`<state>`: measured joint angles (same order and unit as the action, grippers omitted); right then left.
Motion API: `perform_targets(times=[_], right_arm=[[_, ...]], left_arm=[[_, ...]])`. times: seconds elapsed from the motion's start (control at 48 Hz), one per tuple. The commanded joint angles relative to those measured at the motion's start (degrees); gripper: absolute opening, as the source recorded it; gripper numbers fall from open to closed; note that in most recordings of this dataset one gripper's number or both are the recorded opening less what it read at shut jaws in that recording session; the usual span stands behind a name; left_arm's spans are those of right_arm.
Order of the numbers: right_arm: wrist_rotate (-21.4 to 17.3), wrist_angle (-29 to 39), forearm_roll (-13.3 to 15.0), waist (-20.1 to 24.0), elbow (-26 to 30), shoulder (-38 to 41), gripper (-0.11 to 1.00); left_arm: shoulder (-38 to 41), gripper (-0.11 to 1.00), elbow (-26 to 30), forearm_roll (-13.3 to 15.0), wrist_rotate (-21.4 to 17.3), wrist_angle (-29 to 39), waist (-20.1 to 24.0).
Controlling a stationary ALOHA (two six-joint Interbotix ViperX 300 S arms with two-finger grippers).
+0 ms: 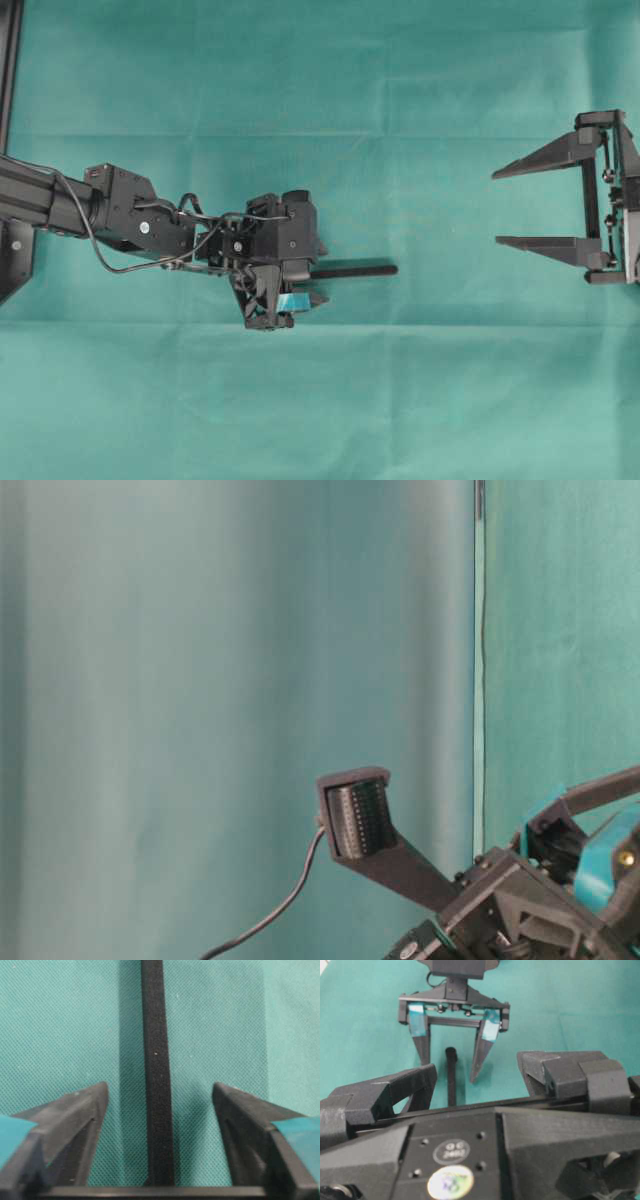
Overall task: Peel off the Velcro with your right arm.
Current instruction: 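Close the left gripper on the strap's left end, then lift the strap with the left gripper, holding it upright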
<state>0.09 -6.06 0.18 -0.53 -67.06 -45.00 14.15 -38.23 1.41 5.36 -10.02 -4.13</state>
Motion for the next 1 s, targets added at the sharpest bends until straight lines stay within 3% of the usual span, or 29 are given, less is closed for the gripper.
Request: perform_targets(times=[0.0,0.187,0.291,0.708,0.978], right_arm=[[-0.09,-0.35,0.18,0.0,1.05,0.44,0.9],[-0.09,-0.26,0.18,0.0,1.05,0.44,0.9],[-0.09,-0.26,0.09,0.0,1.05,0.53,0.9],[0.97,-0.09,0.18,0.0,2.9,-0.26,0.9],[2.64,0.35,3.52,0.0,6.42,-1.58,0.9]], left_arm=[[-0.79,0.71,0.35,0.09,0.09,-0.18,0.26],[-0.88,0.27,0.26,0.18,0.09,1.41,0.26],[-1.05,0.11,0.26,0.09,0.09,1.58,0.26],[-9.14,0.11,-0.26,0.09,-0.35,2.9,0.26],[-18.46,0.11,-2.81,0.09,-0.44,2.99,0.26]])
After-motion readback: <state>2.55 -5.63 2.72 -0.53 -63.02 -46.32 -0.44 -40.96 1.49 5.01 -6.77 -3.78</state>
